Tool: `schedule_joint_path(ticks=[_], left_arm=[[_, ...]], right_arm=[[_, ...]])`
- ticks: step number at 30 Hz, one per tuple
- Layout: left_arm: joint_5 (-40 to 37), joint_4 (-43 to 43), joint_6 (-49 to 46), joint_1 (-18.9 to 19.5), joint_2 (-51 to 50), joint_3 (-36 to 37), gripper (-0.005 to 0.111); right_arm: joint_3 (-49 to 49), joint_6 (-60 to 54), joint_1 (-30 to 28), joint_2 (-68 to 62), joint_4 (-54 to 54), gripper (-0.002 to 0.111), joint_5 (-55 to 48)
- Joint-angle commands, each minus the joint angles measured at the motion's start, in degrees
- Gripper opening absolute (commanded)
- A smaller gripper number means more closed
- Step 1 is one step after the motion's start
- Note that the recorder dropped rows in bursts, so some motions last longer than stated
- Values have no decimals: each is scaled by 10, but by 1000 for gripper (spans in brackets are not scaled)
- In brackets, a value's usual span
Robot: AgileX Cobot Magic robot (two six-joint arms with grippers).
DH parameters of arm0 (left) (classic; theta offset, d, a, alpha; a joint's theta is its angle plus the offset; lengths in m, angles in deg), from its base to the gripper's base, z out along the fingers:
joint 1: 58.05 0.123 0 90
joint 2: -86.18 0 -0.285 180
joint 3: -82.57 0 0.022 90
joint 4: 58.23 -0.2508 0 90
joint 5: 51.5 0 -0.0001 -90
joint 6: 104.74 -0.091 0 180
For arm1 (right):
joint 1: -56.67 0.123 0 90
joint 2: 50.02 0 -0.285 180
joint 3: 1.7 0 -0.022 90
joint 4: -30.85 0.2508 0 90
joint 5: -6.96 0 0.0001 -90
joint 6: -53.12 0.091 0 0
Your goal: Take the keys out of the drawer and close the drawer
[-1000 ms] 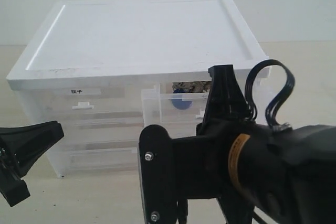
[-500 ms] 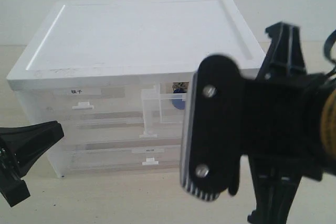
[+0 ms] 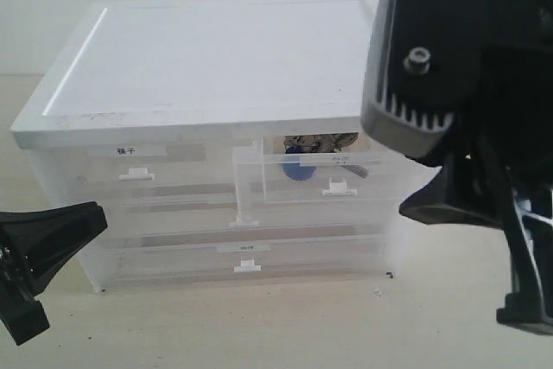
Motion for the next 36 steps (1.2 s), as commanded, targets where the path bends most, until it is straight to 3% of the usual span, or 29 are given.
schedule_joint_path(ticks=[1, 11, 36], left_arm=[[8, -3, 3, 1, -1, 2, 5], [8, -11, 3, 1, -1, 2, 5], [8, -11, 3, 1, -1, 2, 5]], right_arm=[[-5, -104, -10, -5, -23, 35, 59], [-5, -161, -10, -91, -38, 35, 94], [-5, -67, -10, -162, -131, 35, 109]])
